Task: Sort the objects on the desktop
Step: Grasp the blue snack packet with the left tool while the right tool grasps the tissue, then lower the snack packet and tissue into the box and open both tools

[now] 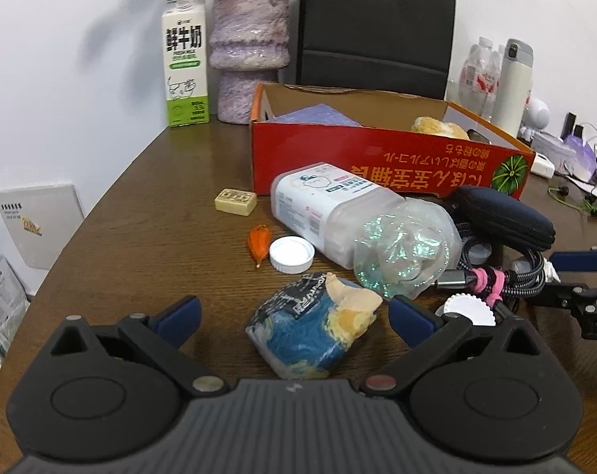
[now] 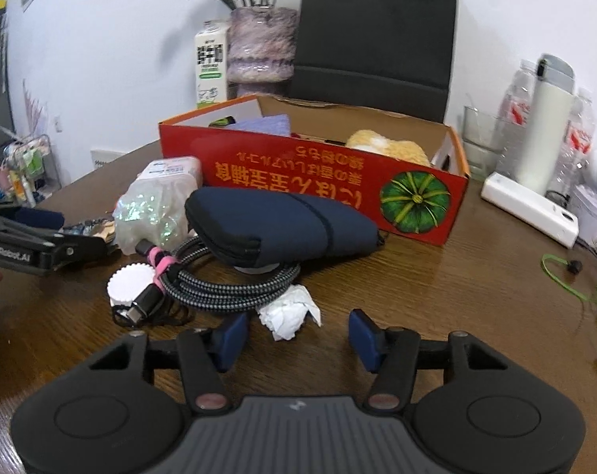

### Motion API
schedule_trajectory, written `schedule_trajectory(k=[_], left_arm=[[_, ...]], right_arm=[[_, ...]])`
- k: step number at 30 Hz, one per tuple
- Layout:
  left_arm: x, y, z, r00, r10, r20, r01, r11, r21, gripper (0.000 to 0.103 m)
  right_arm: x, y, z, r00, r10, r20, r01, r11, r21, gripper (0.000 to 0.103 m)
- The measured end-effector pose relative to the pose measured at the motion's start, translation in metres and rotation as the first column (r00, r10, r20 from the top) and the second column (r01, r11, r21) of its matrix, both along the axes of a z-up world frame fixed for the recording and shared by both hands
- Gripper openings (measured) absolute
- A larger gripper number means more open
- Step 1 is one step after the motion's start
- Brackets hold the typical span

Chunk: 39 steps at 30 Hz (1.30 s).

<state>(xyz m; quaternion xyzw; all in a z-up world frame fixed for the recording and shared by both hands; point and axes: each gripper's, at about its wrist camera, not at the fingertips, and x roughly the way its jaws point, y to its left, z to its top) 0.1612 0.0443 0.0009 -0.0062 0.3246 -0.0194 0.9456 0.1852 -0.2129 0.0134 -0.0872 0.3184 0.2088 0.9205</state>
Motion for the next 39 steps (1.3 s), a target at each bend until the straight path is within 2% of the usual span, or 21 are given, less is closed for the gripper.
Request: schedule_trajectory(k=[1,3,5,6,10,17,22,31,35,39], left_arm=[[0.0,0.0,0.0,1.0,-0.001,-0.003,0.001,1.0,0.002,0.102],[0.0,0.0,0.0,1.0,-0.003,-0.007,0.003,1.0,0.001,0.092],[0.0,0.001,0.0,1.0,-0.002,-0.014,0.002,1.0,-0.007,0.072],[-0.001,0.001,-0.001,1.0,-0.001,-0.012,0.001,1.0,-0.002,0.069],[-0.007,-0.002,0.002,1.0,-0.026,-0.007,0.026,1.0,0.002,0.037],[-0.016,-0.002,0.009,0.999,-0.03,0.034,0.03,1.0,0.005,0.027],[-0.022,0.002,0.016,0.997,-0.003,0.08,0.004,1.0,-0.013,0.026],[-0.026,-0.003,0.022,0.995,-0.014,0.101,0.016,1.0,-0.022,0.026],[-0.024,-0.012,0.041,0.988,-0.049,0.144,0.056,0.998,-0.041,0.026],[-0.006,-0.026,0.07,0.975,-0.073,0.21,0.079,0.997,-0.023,0.027]], right_arm=[[0.0,0.002,0.0,1.0,0.002,0.007,-0.002,1.0,-0.003,0.056],[0.0,0.004,-0.001,1.0,0.016,0.018,-0.016,1.0,0.001,0.05],[0.0,0.004,-0.001,1.0,0.028,0.01,-0.028,0.999,0.024,0.02],[-0.001,0.004,-0.001,1.0,0.026,0.01,-0.026,0.999,0.028,0.02],[-0.006,0.006,-0.001,0.999,0.02,0.029,-0.02,1.0,0.008,0.019],[-0.015,-0.003,0.004,0.996,-0.061,0.065,0.062,0.998,-0.006,0.018],[-0.021,-0.018,0.016,0.988,-0.116,0.104,0.11,0.992,0.063,0.018],[-0.024,-0.016,0.023,0.986,-0.117,0.117,0.107,0.99,0.093,0.018],[-0.021,-0.016,0.033,0.981,-0.144,0.127,0.127,0.983,0.136,0.018],[-0.005,-0.01,0.056,0.977,-0.143,0.158,0.116,0.979,0.166,0.018]])
